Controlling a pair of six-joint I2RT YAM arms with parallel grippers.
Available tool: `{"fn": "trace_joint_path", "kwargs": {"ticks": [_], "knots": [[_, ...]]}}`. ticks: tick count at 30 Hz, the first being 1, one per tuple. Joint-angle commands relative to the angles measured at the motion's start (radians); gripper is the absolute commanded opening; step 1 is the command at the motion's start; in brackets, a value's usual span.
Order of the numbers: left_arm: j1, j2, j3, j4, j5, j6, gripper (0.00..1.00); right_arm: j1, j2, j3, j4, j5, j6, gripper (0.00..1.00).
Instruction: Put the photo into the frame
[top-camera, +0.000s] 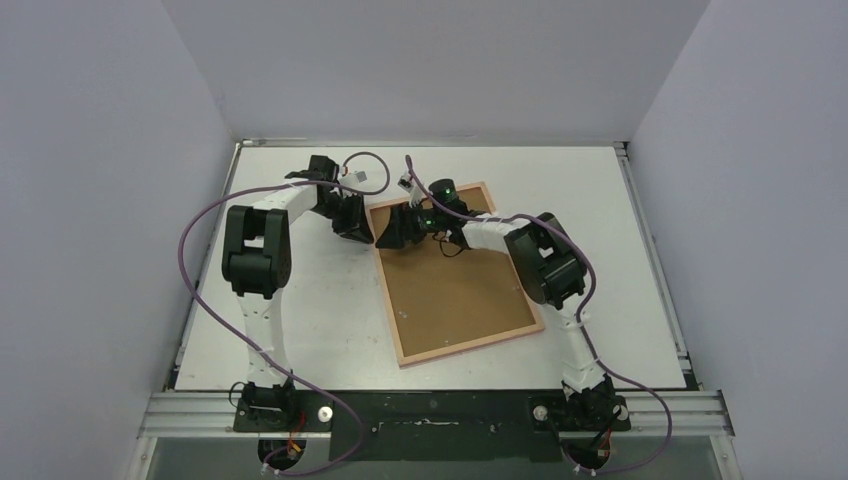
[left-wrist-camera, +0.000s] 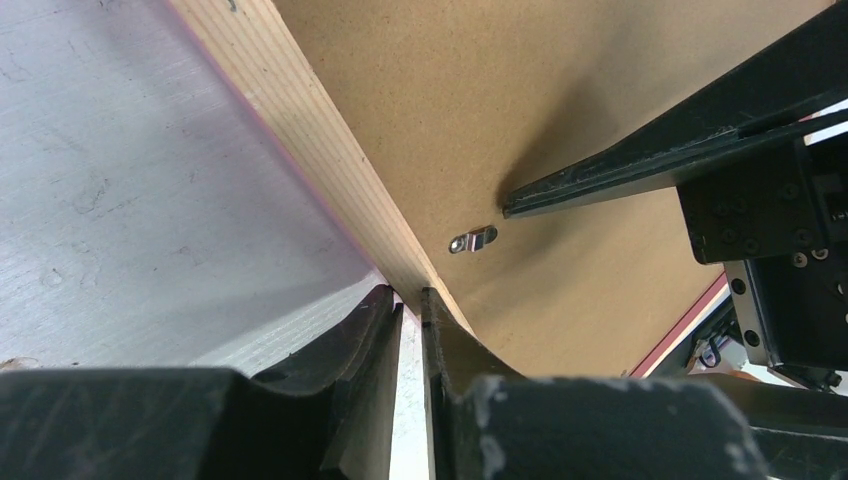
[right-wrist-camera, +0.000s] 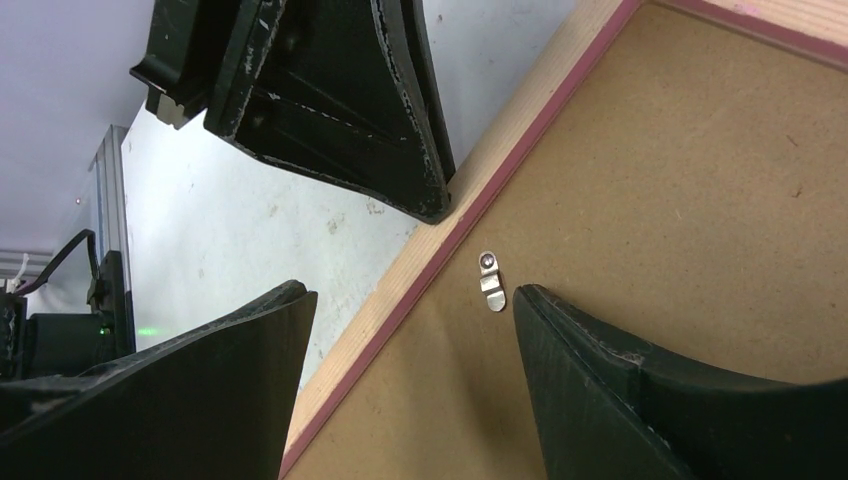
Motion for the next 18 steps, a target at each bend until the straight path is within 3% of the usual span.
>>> {"fn": "trace_joint_path", "kwargs": {"ticks": [1,18], "knots": [[0.003,0.01,-0.007,0.037,-0.019,0.017,0.12,0.012,0.005,0.043,0.047,0.002,-0.017,0.74],[0.003,0.002,-0.025,0.043,-0.031,0.028,0.11,0.037,0.016,0.045,-0.002,0.02,-0.043,0.72]]}}
